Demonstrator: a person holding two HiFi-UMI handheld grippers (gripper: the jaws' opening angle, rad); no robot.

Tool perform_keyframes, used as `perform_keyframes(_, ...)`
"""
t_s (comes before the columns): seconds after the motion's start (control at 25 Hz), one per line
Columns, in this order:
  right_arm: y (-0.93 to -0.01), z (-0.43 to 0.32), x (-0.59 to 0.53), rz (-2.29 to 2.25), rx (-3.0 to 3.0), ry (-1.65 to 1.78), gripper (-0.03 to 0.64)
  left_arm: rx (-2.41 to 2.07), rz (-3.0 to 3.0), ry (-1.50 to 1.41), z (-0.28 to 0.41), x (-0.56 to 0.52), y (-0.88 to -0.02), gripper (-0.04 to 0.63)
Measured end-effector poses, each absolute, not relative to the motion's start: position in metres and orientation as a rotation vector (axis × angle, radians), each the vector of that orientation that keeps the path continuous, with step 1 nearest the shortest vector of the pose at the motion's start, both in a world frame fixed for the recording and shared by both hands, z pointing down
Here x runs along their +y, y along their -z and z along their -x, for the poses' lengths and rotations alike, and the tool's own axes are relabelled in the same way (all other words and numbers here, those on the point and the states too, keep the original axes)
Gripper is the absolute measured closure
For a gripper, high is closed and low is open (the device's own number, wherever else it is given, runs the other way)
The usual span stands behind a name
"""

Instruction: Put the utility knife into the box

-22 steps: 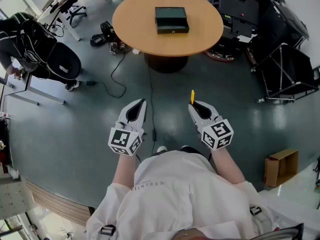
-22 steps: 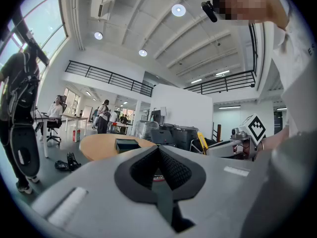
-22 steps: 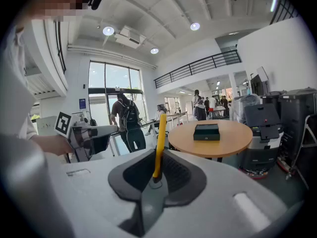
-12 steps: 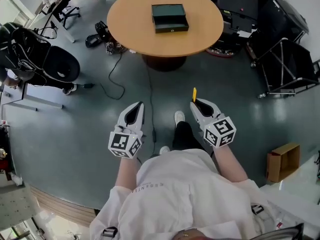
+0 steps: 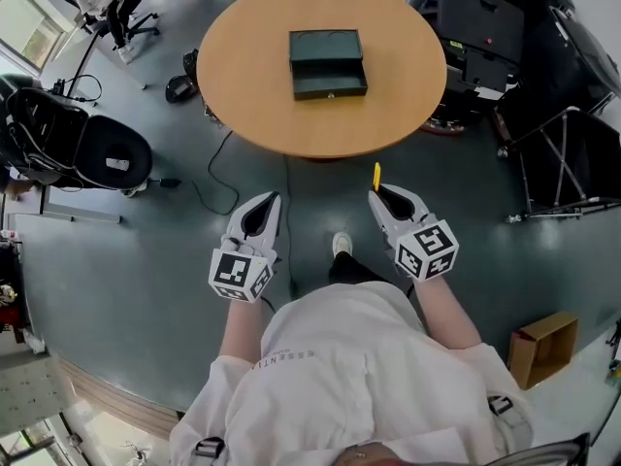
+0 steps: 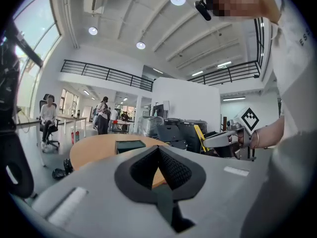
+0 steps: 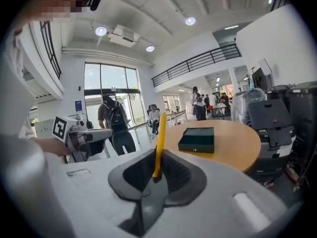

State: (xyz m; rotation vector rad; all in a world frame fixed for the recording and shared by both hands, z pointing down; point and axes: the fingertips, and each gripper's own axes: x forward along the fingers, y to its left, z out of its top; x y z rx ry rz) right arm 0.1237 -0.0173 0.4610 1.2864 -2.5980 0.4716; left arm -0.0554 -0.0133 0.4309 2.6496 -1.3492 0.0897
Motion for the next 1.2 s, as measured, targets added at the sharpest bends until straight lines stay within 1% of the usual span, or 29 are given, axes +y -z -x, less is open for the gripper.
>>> perform_keyframes(0.32, -0.457, -0.162, -0.105, -1.238, -2.575, -0.467, 0.578, -1.349, -2.615, -0.028, 0.019, -0.095, -0.41, 0.581)
perform_keyframes(0.44, -0.461, -0.164, -0.126, -1.223, -2.572, -0.504, 0.578, -1.358, -2.614, -0.088, 0.009, -0.113, -0.417, 0.581)
perform_keyframes(0.6, -0.469, -0.157, -0.154, -1.199, -2.555, -0.52, 0.578, -1.318, -2.604, -0.07, 0.002, -0.146, -0.424, 0.581)
perform_keyframes(0.88, -0.48, -0.137, -0.195, -1.19, -2.505, -0.524, 0.578, -1.297, -2.555, -0.047, 0.018, -0.197, -0.441, 0.581)
perform_keyframes(1.2, -0.498, -0.103, -0.256, -1.169, -2.448, -0.608, 0.578, -1.209, -2.591, -0.081, 0.029, -0.264, -0.442, 0.581)
